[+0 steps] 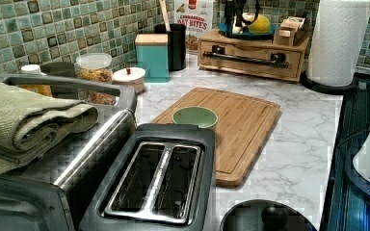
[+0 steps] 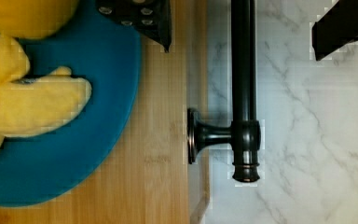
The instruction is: Open the drawer.
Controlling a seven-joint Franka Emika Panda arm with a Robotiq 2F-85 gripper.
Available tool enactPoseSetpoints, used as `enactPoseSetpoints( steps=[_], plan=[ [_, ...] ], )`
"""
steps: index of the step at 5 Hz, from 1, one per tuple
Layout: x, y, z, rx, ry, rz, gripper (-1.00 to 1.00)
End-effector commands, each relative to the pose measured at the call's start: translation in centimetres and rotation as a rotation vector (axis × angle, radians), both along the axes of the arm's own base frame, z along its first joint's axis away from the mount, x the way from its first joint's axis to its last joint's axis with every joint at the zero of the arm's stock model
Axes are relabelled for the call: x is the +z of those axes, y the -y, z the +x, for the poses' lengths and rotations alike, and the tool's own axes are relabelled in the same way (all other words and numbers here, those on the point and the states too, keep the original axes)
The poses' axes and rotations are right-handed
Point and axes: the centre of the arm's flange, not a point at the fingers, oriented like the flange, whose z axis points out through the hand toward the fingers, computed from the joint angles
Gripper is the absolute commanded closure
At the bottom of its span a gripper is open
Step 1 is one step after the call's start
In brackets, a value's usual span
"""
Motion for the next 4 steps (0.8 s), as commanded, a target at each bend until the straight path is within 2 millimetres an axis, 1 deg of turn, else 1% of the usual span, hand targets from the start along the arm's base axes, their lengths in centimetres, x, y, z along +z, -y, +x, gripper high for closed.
enactPoseSetpoints(
  steps=[1, 2, 3, 4],
  plan=[
    [-3.6, -1.7, -3.0, -0.039, -0.036, 0.066, -1.00],
    [-4.5, -0.9, -3.3, -0.049, -0.027, 0.077, -1.00],
    [-6.7, -0.5, -3.6, -0.058, -0.010, 0.033, -1.00],
    [-8.5, -0.7, -4.3, -0.085, 0.023, 0.033, -1.00]
  ],
)
